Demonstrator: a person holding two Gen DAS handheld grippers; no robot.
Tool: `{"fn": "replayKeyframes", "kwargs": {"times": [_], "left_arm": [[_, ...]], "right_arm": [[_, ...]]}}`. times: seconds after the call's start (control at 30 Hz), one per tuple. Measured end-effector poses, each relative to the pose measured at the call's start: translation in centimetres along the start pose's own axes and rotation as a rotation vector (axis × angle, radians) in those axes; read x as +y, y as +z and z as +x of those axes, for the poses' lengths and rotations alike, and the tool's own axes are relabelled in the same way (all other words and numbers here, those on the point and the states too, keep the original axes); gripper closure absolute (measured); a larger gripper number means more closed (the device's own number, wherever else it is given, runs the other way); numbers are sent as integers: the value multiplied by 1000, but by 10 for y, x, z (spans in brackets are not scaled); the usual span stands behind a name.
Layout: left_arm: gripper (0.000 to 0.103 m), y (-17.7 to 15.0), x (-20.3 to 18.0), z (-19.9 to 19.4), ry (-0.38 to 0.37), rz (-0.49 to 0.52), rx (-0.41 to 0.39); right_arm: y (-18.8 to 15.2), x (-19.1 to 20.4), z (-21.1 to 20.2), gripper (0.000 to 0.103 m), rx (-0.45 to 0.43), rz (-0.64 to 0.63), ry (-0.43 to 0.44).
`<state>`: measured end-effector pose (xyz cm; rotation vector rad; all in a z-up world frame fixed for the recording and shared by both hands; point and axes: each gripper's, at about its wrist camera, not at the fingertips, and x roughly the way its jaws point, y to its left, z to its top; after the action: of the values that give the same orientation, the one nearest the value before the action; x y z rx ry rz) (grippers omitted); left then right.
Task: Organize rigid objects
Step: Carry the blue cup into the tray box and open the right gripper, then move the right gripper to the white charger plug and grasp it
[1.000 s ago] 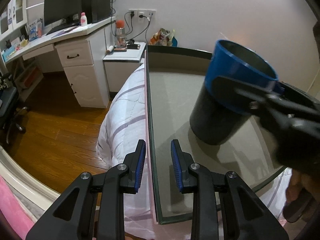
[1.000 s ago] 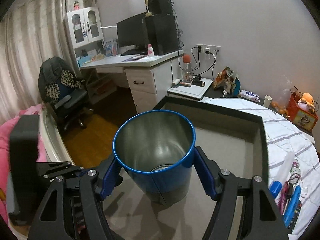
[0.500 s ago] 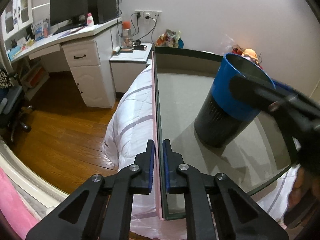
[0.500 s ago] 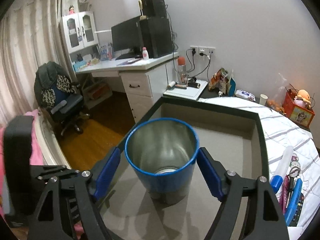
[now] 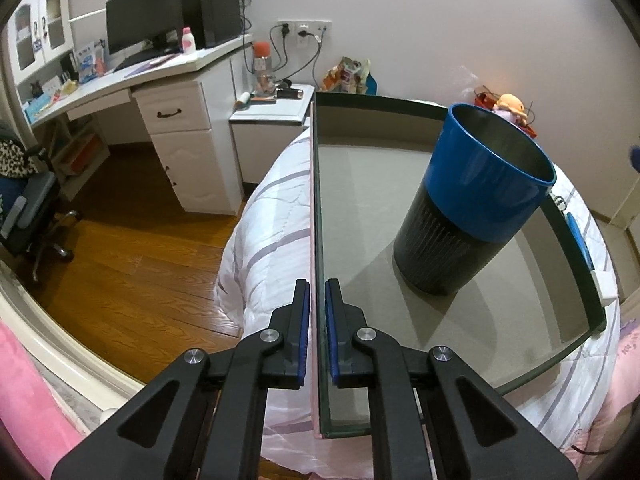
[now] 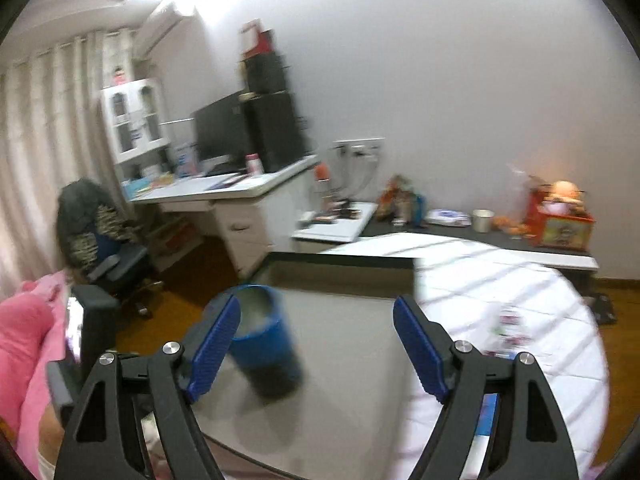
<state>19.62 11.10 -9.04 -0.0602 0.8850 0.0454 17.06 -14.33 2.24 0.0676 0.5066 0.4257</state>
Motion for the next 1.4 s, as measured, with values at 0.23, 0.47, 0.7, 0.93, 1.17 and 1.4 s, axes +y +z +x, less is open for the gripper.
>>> {"fn": "replayKeyframes", "kwargs": {"times": [0.23, 0.47, 0.7, 0.93, 1.17, 1.4], "left_arm": [[96, 1, -2, 3, 19, 2, 5], [96, 2, -4, 4, 34, 8, 9], [96, 2, -4, 6, 33, 8, 9], [96, 0, 0, 7, 14, 3, 12], [96, 0, 0, 9, 10, 5, 18], [96, 0, 1, 9, 11, 6, 18]], "right_arm": [[-13, -59, -21, 22, 8, 84, -198], [-42, -102, -18, 22, 79, 158, -288], [-71, -107, -12, 22, 155, 141, -285], [-93, -103, -2, 22, 208, 113, -275], [-100, -98, 5, 23, 214, 74, -310], [-101, -105, 5, 33, 221, 87, -291]]}}
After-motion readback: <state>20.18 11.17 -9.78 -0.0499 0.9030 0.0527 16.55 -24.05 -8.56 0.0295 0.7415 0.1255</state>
